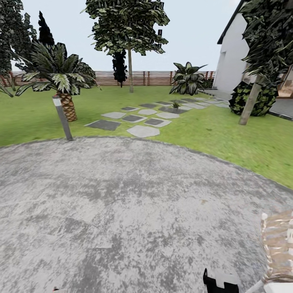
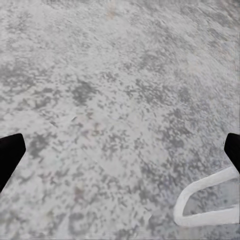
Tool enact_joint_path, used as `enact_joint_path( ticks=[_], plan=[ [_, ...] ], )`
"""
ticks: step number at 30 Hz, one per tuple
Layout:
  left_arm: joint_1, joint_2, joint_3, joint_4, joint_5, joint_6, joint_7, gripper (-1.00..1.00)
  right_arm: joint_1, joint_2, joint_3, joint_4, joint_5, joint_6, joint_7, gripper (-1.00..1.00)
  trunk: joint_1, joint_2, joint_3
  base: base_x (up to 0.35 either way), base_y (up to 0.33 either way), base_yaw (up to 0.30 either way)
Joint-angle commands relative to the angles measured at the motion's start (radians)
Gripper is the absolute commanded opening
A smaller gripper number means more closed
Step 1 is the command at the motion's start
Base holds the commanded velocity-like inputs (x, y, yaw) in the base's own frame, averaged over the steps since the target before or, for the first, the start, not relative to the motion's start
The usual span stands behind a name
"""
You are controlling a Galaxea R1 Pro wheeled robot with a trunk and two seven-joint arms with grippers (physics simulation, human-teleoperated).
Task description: Pick up the pesticide atomizer in the garden and spray insectifuge to fully cover both potted plants in the garden.
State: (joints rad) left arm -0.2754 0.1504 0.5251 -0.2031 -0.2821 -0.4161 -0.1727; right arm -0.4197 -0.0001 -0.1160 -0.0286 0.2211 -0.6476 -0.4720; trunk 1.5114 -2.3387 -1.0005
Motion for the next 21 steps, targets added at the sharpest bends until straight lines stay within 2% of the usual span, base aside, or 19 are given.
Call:
enact_joint_path(
  ticks=[1,21],
  plan=[
    [-0.001,0.000,0.009,0.001,-0.007,-0.003,-0.005,-1.00,-0.001,0.000,-0.008,0.001,0.011,-0.003,-0.004,1.00,0.000,0.000,-0.001,0.340,0.000,0.000],
    [-0.001,0.000,0.009,0.001,-0.008,-0.004,-0.005,-1.00,-0.001,0.002,-0.007,0.001,0.011,-0.003,-0.003,1.00,0.000,0.000,-0.001,0.340,0.000,0.000]
  ],
)
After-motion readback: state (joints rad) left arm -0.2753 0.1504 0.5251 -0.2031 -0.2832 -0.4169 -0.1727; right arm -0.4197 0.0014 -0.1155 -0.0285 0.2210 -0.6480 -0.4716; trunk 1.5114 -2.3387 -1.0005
